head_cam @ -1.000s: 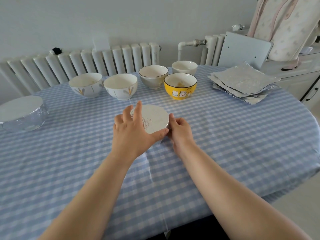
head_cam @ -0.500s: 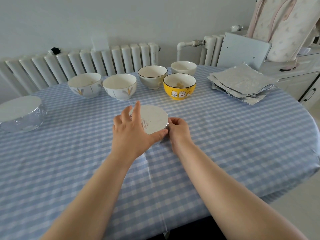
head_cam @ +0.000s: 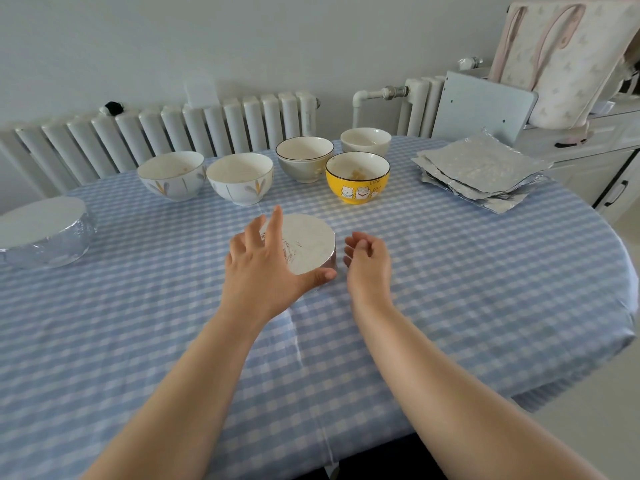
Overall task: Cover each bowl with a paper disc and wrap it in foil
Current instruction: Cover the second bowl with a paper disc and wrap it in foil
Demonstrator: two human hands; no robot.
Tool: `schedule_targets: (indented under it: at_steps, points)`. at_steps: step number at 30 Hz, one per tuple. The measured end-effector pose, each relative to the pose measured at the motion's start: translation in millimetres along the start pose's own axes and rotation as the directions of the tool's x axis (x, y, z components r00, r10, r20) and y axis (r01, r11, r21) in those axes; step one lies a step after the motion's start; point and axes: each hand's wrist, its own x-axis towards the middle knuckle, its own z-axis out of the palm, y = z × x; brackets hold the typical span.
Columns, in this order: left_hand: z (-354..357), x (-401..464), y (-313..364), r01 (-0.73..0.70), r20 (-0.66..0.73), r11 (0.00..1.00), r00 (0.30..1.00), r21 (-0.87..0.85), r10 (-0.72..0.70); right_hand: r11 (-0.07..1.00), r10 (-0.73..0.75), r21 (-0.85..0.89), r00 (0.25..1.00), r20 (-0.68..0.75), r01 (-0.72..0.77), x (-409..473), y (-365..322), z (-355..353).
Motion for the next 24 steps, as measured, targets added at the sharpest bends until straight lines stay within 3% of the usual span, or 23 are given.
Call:
schedule_targets:
  at_steps: [6, 17, 24]
  points:
    - [-7.6, 5.7, -8.5, -0.006, 0.132, 0.995, 0.991, -0.099, 0.019, 0.998, 0.051, -0.025, 0.996, 0.070, -0.050, -21.6, 13.0, 3.2]
    - [4.9, 3.5, -14.3, -0.068, 0.007, 0.991, 0.998, -0.118, 0.069, 0.987, 0.153, 0.065, 0.986, -0.067, -0.149, -26.1, 9.9, 14.2]
    - [8.8, -0.4, -17.5, -0.110, -0.054, 0.988, 0.993, -0.107, 0.104, 0.986, 0.152, -0.064, 0.988, -0.013, -0.152, -20.2, 6.3, 8.1]
